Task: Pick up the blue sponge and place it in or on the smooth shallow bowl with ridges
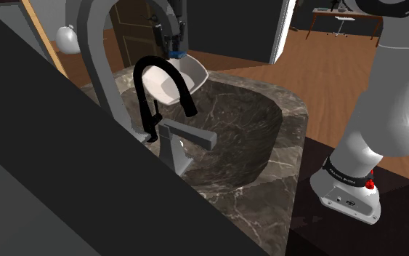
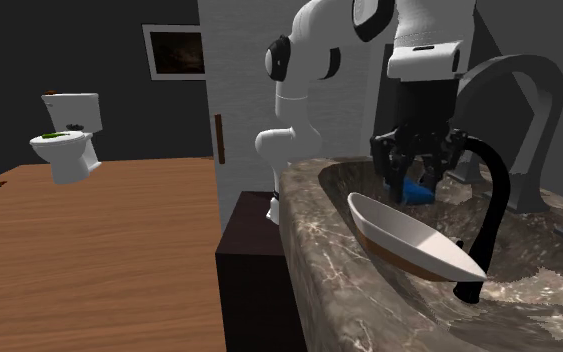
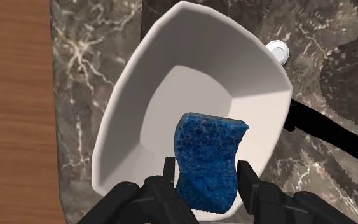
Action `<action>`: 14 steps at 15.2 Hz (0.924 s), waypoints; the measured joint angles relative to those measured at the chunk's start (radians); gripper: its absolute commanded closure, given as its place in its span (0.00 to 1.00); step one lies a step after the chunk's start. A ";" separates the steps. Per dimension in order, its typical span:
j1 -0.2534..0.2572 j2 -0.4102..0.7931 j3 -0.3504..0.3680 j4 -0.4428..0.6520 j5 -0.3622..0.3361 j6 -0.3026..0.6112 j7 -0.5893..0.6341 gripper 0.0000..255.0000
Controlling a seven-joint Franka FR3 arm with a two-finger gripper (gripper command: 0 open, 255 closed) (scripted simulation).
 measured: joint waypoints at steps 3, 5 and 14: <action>0.000 -0.014 0.001 -0.063 0.001 0.049 0.001 1.00; -0.001 -0.015 0.000 -0.085 0.002 0.069 -0.002 1.00; -0.002 -0.016 0.000 -0.093 0.002 0.078 -0.002 0.00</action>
